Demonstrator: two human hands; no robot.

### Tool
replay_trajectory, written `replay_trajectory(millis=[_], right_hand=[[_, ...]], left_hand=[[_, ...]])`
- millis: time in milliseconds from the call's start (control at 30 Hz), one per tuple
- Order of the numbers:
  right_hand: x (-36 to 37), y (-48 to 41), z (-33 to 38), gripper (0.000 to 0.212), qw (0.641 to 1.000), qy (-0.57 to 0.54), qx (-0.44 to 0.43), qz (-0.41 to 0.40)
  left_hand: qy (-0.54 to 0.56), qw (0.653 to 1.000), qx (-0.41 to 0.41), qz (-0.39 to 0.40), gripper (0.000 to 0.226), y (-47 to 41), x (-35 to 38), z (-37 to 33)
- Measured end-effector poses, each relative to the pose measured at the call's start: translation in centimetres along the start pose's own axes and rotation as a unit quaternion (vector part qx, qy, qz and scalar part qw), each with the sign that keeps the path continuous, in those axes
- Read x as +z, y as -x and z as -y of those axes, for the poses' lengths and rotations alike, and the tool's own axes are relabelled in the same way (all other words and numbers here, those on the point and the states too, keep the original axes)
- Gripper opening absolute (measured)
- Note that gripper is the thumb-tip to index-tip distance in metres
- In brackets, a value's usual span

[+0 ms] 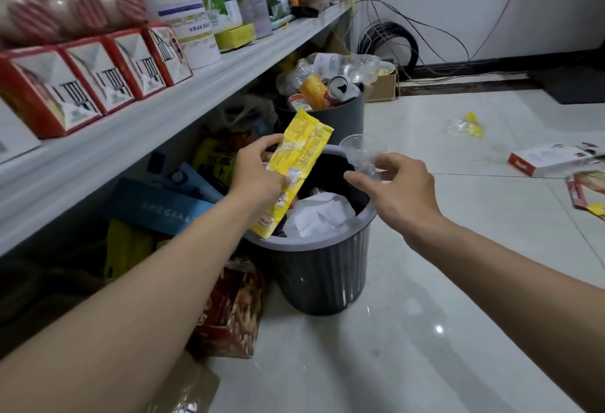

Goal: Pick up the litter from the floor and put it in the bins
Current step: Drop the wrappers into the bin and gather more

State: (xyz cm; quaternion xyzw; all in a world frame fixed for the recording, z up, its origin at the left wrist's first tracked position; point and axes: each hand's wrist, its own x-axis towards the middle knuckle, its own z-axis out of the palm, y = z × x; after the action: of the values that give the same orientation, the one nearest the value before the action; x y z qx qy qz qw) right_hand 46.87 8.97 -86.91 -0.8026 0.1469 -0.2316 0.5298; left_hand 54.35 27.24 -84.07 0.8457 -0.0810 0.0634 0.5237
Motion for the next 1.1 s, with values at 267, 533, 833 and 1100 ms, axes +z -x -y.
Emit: replay_trajectory(millis=[267, 533, 833, 1100], right_hand=[[-0.1, -0.1, 0.2, 0.044, 1.000, -0.010, 0.001, -0.001], [0.1, 0.0, 0.1, 0.054, 1.000, 0.001, -0.004, 0.005], [1.2, 0.4, 0.8, 0.052, 0.997, 0.056, -0.037, 0.043], [2.8, 0.7, 0.1, 0.059, 0.987, 0.138, -0.053, 0.063]], left_hand=[[-0.001, 0.999, 0.029, 0.034, 0.072, -0.8, 1.8, 0.4], [-0.015, 0.999, 0.025, 0.030, 0.062, -0.9, 1.9, 1.5], [-0.073, 0.995, 0.057, 0.027, 0.053, -0.2, 0.6, 2.1], [-0.185, 0.976, 0.110, 0.024, 0.044, 0.7, -0.3, 2.5]])
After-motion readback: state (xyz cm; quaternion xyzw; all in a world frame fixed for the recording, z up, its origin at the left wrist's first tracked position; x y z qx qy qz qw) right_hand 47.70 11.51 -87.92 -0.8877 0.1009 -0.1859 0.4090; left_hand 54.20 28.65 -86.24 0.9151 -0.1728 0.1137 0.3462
